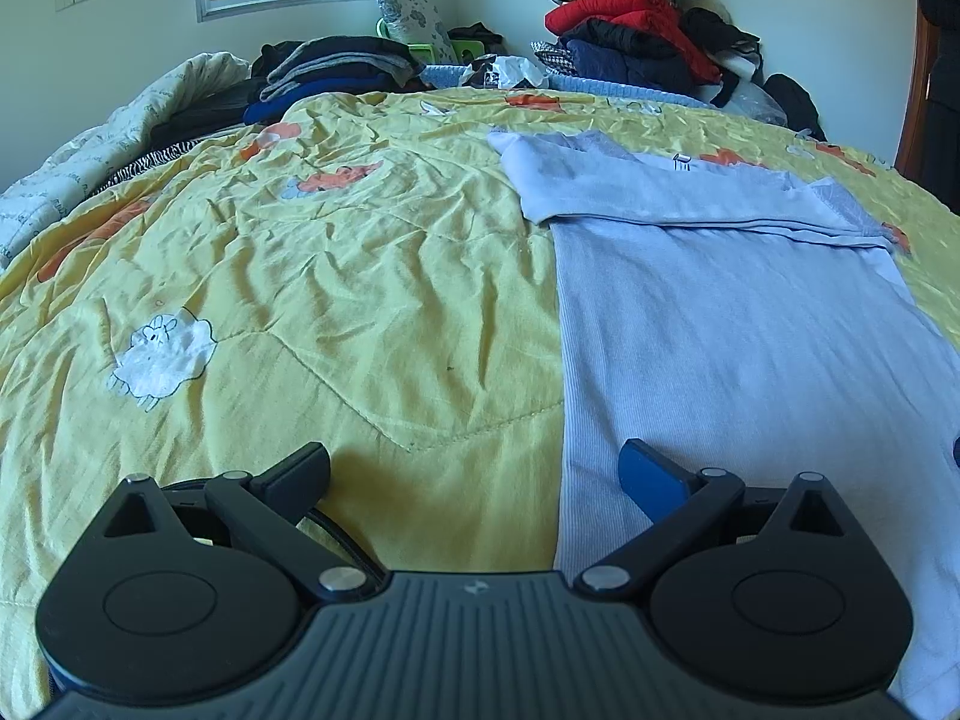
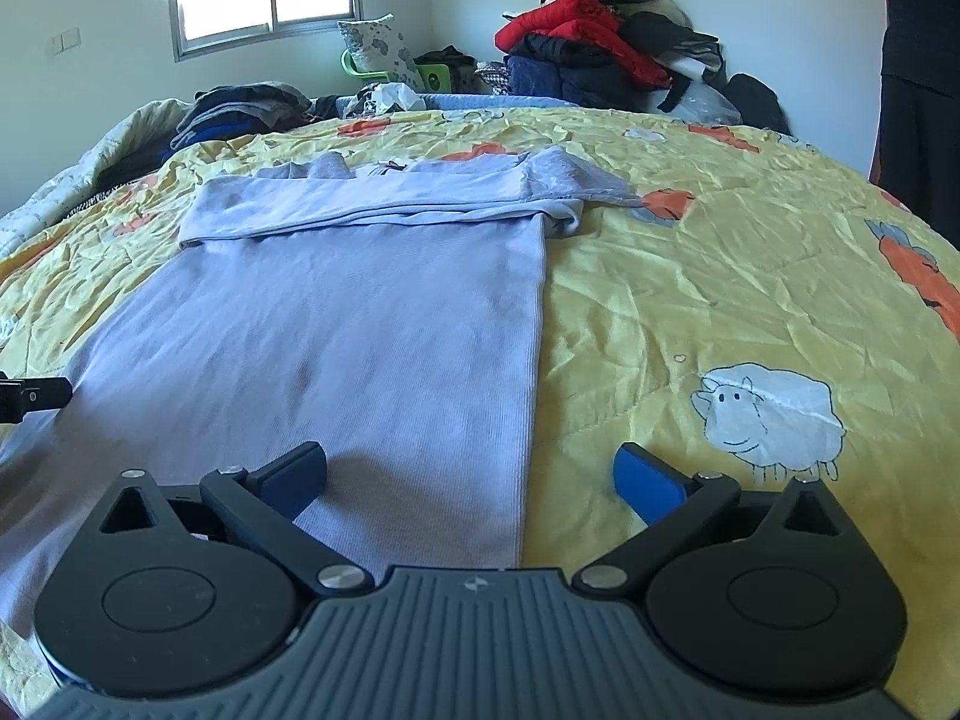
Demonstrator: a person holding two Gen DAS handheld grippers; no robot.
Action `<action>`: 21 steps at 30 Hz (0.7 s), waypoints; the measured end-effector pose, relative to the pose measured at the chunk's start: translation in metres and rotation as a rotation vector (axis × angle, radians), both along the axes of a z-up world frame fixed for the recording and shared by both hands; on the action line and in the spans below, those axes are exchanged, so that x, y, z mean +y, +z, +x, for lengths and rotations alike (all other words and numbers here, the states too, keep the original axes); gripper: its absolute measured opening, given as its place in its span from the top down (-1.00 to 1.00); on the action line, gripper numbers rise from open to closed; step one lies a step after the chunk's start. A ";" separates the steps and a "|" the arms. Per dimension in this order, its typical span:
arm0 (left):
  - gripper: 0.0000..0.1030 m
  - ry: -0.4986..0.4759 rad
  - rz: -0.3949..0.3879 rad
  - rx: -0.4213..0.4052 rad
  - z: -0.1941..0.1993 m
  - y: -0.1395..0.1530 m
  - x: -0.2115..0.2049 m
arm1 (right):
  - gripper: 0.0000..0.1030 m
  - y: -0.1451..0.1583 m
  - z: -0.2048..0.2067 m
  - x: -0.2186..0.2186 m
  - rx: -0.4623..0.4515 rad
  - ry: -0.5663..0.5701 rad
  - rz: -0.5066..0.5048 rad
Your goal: Fold small clothes
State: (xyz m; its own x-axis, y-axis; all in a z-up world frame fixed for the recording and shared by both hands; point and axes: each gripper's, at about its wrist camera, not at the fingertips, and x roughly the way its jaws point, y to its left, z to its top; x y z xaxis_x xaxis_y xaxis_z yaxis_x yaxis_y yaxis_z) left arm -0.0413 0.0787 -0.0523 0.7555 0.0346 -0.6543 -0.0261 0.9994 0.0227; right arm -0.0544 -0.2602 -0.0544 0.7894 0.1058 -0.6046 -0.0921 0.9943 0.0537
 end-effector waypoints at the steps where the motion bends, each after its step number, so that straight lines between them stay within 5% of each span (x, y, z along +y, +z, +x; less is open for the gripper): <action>1: -1.00 0.000 0.000 0.000 0.000 0.000 0.000 | -1.00 0.000 0.000 -0.001 0.000 0.001 0.002; 21: -1.00 -0.001 -0.003 -0.002 -0.001 -0.001 0.000 | -1.00 0.000 -0.001 -0.001 -0.003 0.002 0.007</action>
